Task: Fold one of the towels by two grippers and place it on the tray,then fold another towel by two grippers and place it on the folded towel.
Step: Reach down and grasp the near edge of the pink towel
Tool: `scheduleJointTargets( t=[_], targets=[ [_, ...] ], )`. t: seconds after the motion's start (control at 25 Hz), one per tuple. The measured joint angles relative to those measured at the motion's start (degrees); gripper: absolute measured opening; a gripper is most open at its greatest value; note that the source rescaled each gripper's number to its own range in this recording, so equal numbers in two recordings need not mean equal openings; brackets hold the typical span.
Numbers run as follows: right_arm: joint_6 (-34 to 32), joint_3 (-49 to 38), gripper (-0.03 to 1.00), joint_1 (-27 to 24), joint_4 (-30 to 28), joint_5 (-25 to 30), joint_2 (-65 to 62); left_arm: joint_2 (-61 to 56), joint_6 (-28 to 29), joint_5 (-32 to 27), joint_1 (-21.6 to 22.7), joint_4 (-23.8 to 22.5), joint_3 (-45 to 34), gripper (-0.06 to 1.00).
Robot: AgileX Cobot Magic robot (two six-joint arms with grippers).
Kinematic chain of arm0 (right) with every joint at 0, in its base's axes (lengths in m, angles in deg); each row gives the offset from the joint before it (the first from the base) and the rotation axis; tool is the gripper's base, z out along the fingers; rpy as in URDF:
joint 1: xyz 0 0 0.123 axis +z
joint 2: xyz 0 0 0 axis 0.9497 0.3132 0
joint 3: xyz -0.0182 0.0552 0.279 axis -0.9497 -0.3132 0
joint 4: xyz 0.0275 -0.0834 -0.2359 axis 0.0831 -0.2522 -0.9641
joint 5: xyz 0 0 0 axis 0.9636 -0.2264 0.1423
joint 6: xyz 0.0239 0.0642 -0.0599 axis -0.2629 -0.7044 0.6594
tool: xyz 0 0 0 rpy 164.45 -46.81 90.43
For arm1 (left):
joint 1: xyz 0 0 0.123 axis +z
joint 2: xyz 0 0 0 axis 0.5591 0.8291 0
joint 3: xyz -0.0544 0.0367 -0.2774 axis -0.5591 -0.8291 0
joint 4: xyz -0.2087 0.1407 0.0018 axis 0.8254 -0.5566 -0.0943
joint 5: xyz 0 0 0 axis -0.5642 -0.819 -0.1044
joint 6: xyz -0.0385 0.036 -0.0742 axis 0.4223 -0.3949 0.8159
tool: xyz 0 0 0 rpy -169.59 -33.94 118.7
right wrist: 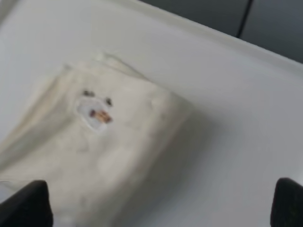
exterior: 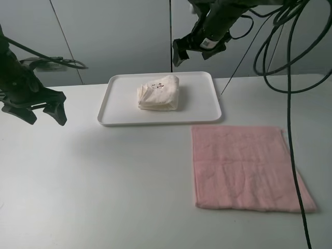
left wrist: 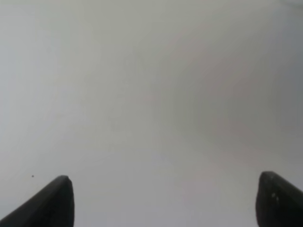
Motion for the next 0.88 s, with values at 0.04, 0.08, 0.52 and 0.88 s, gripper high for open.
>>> scheduleJointTargets(
  t=[0.04,0.08,0.52,0.88],
  targets=[
    [0.0,0.0,1.0,-0.2,-3.2,2.5,-0.9,0.0,-0.4,0.0,0.0,0.0,0.0,1.0],
    [0.0,0.0,1.0,-0.5,-5.4,4.8,-1.9,0.0,-0.7,0.0,0.0,0.0,0.0,1.0],
    [-1.1,-14.2,1.0,-1.0,-11.0,8.4,-14.1,0.0,-6.5,-1.5,-0.8,4.7,0.0,1.0],
    [-4.8,-37.9,1.0,-1.0,-14.3,3.3,-33.8,0.0,-10.9,1.0,-16.7,7.0,0.0,1.0]
  ],
)
